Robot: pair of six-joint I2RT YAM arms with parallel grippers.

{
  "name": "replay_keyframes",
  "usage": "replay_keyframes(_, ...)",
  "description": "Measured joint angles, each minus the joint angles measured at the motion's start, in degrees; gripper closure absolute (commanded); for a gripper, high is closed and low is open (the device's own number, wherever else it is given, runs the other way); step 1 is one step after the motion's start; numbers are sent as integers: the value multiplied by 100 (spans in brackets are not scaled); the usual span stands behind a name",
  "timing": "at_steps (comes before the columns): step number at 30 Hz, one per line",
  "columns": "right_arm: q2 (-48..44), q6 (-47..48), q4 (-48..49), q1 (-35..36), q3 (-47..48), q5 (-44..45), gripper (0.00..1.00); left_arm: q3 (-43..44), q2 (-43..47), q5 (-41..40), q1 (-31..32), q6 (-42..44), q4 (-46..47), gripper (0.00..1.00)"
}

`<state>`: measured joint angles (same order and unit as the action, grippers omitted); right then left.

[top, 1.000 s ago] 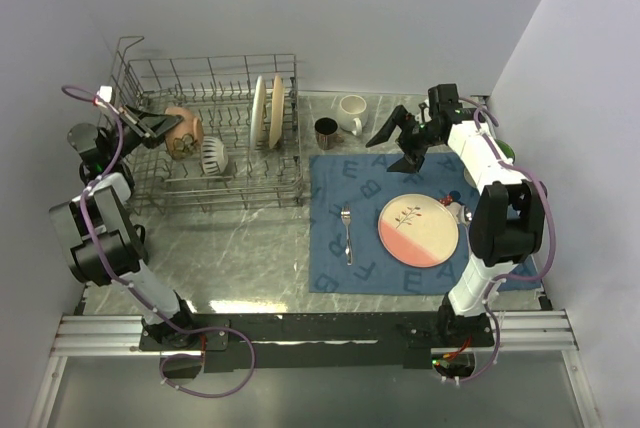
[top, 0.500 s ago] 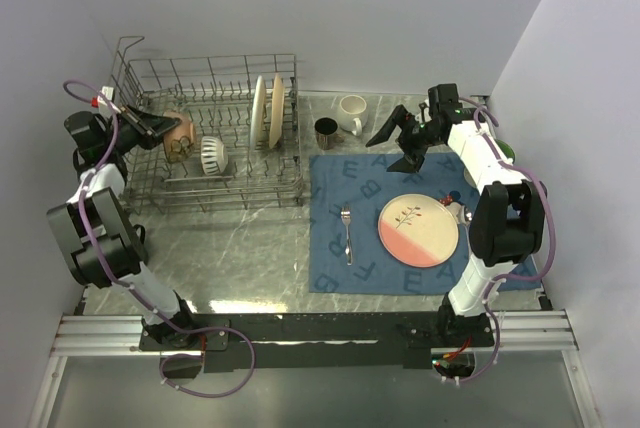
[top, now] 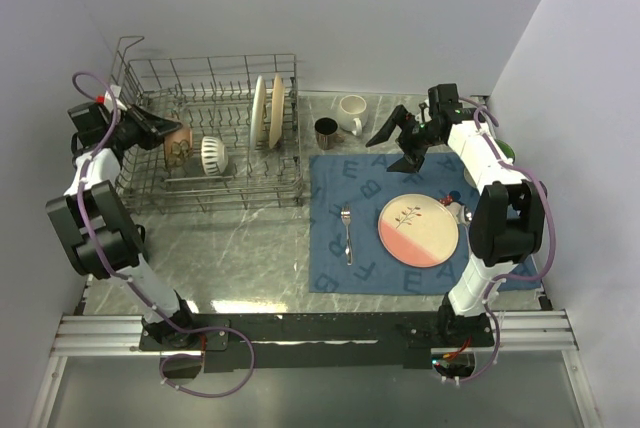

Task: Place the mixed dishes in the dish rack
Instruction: Insert the bowl into the dish rack

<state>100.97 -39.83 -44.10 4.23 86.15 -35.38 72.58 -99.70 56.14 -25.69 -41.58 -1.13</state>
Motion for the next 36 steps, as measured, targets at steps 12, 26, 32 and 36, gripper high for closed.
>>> replay_keyframes(12,-66,-24,15,0,0,2,2,348,-245,-352,-2,186,-734,99)
replay_keyframes(26,-81,-87,39,0,0,4,2,1283,-811,-483,68,634,-1849,99)
replay_keyframes(32,-81,-103,39,0,11,7,2,1427,-1102,-514,293,1156,-1985,99)
replay_keyframes(36,-81,-103,39,0,11,4,2,1346,-1156,-442,302,1342,-1941,99)
